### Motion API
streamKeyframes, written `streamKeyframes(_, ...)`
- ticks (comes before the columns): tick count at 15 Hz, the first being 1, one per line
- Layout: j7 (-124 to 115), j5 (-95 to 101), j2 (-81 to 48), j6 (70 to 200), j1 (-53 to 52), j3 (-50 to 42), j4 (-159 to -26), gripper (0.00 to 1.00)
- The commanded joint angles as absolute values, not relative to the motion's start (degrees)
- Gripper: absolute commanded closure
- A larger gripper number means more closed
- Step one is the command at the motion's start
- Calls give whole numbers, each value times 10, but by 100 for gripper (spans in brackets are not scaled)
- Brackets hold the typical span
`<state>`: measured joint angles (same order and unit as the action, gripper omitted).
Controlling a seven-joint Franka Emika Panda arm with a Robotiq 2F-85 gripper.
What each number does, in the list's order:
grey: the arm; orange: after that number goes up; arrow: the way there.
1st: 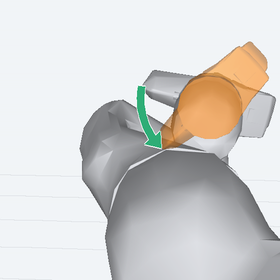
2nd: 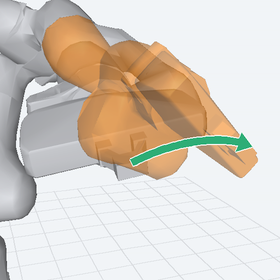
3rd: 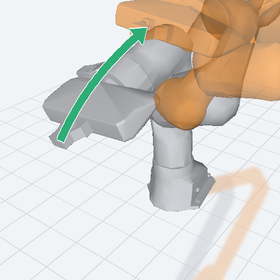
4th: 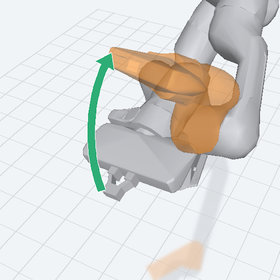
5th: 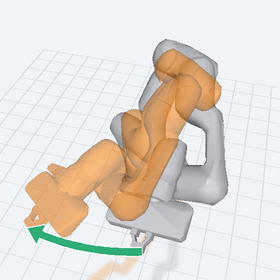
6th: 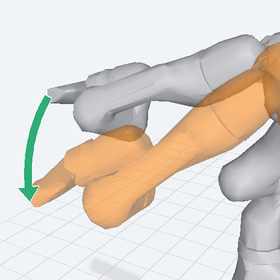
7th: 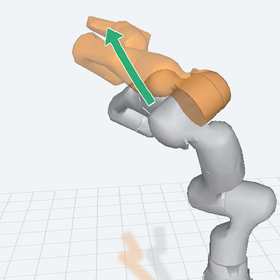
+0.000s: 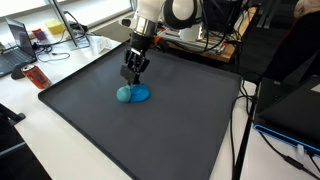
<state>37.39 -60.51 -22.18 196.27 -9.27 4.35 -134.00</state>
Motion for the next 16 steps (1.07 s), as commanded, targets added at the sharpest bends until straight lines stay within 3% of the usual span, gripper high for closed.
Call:
streamKeyframes(1,392,-635,-220,1997,-140,12,-1349,78)
streamKeyframes(16,585,-923,-231,2174,-256,-14,-1283,78)
